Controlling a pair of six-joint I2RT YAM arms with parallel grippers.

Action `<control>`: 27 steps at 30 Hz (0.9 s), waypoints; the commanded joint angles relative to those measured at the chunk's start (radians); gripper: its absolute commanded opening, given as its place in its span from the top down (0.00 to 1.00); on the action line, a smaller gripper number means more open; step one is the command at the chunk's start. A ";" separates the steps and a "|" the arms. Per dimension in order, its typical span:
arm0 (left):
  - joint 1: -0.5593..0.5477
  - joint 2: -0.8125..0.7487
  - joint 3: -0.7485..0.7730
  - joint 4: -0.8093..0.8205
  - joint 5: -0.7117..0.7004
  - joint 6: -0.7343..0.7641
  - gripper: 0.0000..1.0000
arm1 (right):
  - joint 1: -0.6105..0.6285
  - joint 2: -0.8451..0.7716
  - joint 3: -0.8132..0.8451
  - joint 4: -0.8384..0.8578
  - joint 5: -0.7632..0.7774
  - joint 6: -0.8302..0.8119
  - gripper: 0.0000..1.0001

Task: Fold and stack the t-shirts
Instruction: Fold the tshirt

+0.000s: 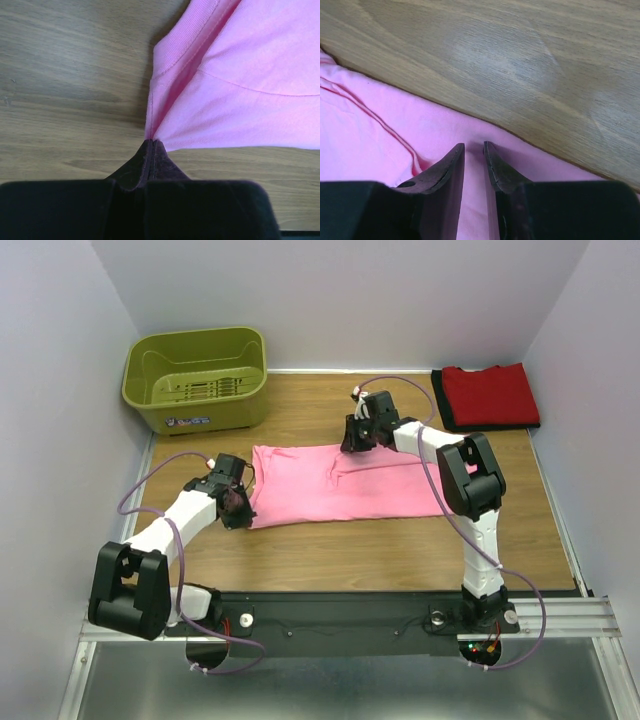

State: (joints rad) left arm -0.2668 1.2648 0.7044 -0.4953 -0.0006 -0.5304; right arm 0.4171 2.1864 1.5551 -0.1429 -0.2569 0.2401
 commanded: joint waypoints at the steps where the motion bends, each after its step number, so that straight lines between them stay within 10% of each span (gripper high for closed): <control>1: 0.006 -0.041 -0.016 -0.087 -0.012 -0.014 1.00 | -0.020 0.001 0.026 -0.004 0.031 0.013 0.72; 4: 0.006 -0.068 -0.023 -0.088 -0.018 -0.025 1.00 | -0.021 -0.005 0.049 -0.006 0.030 0.016 0.71; 13: 0.008 -0.166 0.018 -0.074 -0.041 -0.040 0.45 | -0.064 -0.218 -0.016 -0.043 0.012 0.076 0.67; 17: 0.006 -0.220 0.050 -0.091 -0.036 -0.042 0.36 | -0.142 -0.391 -0.159 -0.055 -0.002 0.126 0.63; 21: 0.003 -0.269 0.037 -0.025 0.048 -0.077 0.37 | -0.299 -0.563 -0.385 -0.069 0.021 0.180 0.62; 27: -0.034 -0.162 0.037 0.175 0.136 -0.123 0.63 | -0.596 -0.695 -0.599 -0.064 -0.064 0.310 0.68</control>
State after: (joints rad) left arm -0.2745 1.0298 0.7204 -0.4671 0.0620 -0.6163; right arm -0.0341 1.5158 1.0782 -0.1879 -0.2687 0.4400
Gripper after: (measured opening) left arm 0.424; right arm 0.337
